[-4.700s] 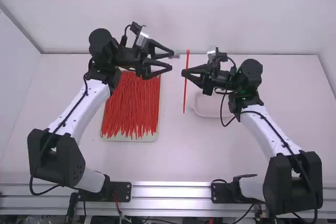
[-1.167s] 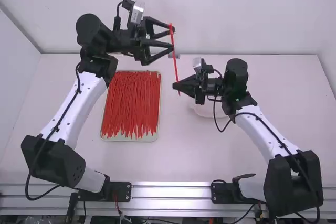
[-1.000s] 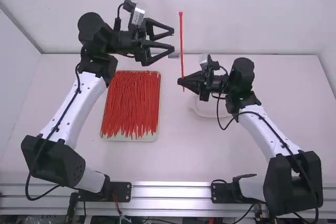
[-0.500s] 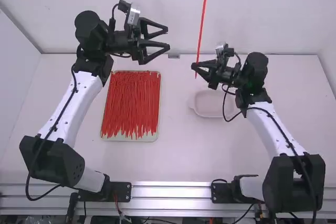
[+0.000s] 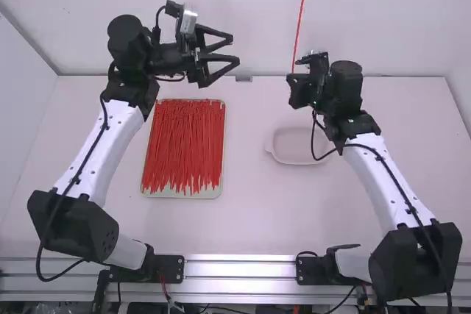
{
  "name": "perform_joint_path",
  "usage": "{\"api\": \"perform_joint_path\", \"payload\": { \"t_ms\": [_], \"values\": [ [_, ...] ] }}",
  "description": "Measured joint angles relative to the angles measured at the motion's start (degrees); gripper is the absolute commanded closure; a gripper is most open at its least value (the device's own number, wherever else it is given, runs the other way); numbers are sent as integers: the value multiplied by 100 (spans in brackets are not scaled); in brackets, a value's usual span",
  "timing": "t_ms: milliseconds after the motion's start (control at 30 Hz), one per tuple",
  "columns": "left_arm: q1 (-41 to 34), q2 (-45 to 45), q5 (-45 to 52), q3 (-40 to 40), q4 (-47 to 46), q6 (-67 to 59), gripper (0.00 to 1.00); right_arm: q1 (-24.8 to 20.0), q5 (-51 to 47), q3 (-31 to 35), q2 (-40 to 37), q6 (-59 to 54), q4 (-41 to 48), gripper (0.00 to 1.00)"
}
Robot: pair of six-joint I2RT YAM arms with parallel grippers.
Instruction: Fasten the cable tie
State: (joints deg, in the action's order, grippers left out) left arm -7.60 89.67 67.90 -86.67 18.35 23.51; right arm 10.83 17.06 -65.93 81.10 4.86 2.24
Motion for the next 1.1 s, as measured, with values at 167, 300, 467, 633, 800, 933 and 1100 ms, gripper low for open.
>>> {"api": "perform_joint_path", "payload": {
  "t_ms": [167, 300, 467, 633, 800, 933, 1100],
  "values": [
    [0, 0, -529, 0, -227, -68, 1, 299, -1447, -2, 0, 160, 433, 100],
    [0, 0, -767, 0, -199, -66, 1, 682, -2511, -2, 0, 249, 745, 100],
    [-13, 2, -1060, 0, -208, 44, 1, 1528, -4194, -2, 0, 566, 1082, 100],
    [-109, 0, -1167, 0, -199, 90, 1, 2319, -5672, 0, 0, 879, 1290, 100],
    [-352, 2, -1360, 0, -201, 225, 1, 2951, -6913, 0, 0, 1047, 1360, 100],
    [-540, 0, -1508, 0, -195, 323, 1, 3357, -7661, -2, 0, 1110, 1362, 100],
    [-780, 2, -1792, 0, -293, 376, 4, 3735, -8321, 0, 0, 1123, 1362, 100]
  ]
}}
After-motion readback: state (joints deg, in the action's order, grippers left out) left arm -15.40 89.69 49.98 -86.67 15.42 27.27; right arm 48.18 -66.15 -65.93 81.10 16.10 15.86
